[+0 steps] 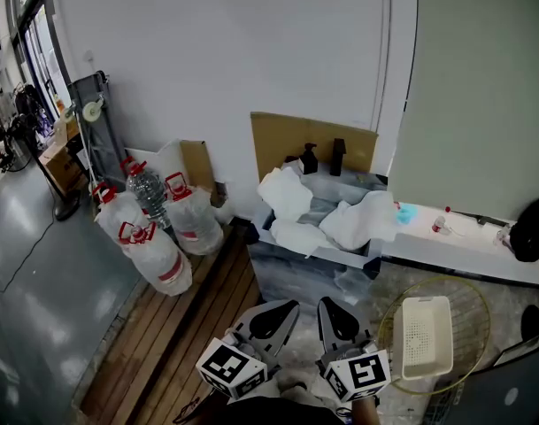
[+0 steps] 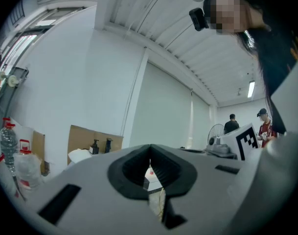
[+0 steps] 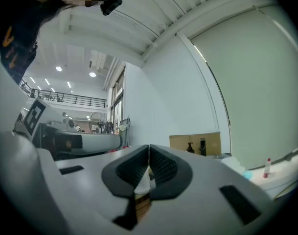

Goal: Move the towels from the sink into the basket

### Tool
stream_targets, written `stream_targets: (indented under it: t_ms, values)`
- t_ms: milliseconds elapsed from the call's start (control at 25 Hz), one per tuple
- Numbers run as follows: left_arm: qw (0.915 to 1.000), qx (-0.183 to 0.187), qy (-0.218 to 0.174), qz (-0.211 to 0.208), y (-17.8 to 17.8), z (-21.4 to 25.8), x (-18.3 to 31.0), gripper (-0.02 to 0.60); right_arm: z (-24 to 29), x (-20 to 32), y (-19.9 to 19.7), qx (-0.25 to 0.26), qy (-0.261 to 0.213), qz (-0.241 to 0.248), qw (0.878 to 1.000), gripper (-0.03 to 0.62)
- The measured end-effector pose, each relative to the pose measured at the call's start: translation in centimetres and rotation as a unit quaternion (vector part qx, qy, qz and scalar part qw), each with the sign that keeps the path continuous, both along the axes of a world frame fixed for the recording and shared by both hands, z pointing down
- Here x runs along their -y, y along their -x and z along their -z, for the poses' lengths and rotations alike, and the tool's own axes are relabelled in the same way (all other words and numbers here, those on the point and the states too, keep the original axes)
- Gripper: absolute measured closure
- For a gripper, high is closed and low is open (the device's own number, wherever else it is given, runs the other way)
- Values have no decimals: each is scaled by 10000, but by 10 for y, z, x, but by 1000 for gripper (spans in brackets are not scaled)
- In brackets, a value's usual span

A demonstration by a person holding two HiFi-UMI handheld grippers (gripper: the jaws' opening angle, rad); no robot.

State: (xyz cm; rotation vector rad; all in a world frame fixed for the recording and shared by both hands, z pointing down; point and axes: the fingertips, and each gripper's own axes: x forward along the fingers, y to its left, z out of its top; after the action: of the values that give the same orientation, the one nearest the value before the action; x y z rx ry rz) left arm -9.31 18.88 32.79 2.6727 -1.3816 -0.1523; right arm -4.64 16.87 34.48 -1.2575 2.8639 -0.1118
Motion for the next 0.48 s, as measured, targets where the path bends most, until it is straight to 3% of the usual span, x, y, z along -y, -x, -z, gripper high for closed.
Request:
stream_targets:
  t_ms: [160, 320, 400, 480]
  values:
    - [9995, 78, 177, 262, 6, -15, 0, 574, -8, 0, -1, 44, 80, 129, 9999, 591]
    - [9987, -124, 306, 393, 11, -20, 8, 574, -15, 5, 3, 2, 180, 326, 9993, 586]
    - [9984, -124, 332, 434, 13, -21, 16, 574, -19, 12, 7, -63, 207, 430, 9988, 527]
    - [9986, -88, 260, 450, 15, -19, 27, 574, -23, 20, 11, -74, 215, 481, 9986, 523]
